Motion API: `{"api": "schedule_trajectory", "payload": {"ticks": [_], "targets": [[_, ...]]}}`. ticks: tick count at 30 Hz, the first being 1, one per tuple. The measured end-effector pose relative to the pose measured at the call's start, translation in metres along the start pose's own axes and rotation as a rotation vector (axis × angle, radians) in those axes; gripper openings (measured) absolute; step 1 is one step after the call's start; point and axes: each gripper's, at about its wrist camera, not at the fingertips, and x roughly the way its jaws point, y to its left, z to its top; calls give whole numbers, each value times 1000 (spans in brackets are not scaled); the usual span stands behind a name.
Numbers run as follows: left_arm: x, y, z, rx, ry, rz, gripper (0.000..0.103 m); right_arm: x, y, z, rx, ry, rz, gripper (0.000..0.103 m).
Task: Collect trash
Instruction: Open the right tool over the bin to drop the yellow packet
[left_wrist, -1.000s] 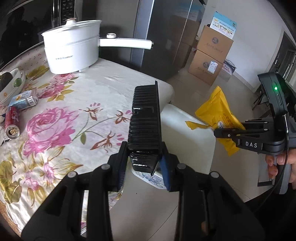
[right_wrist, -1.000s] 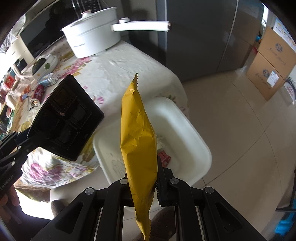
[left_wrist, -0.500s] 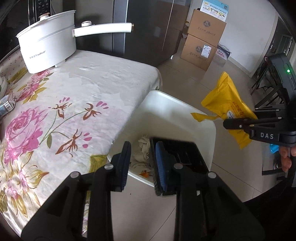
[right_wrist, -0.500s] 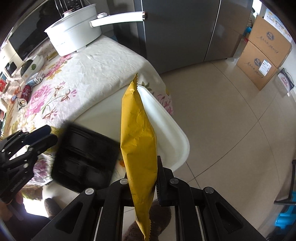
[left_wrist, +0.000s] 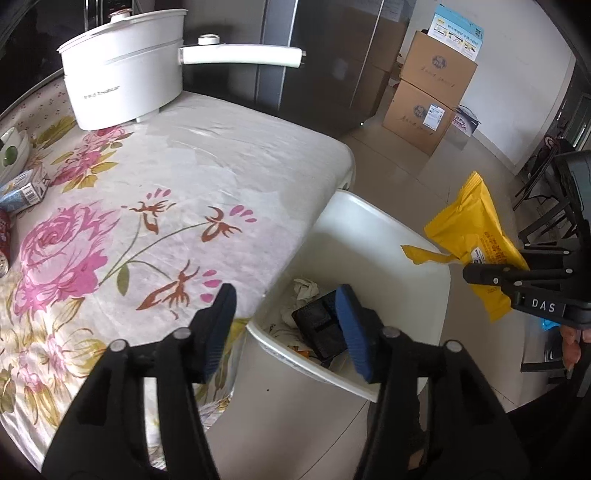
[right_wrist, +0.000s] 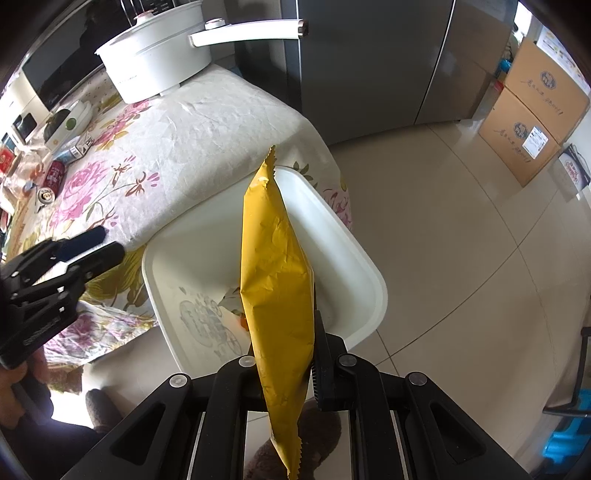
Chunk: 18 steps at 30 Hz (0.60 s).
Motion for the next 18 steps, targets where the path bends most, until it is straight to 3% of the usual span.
{"api": "schedule_trajectory", "payload": {"ticks": [5,6,8,10,18], "targets": [[-19,27,-3,-49,5,79,85,3,7,3,-5,1,0,14],[-22,34,-4,-59,9,97,87,3,9,4,-3,2,0,18],[-30,48,-7,-82,17,125,91,4,10,6,8,3,-5,34],[-38,60,-10,-102,17,154,95,4,11,8,28,-5,-9,69],[-74,107,-25,-185,8,203,99,3,34,21,35,-32,9,73]]}}
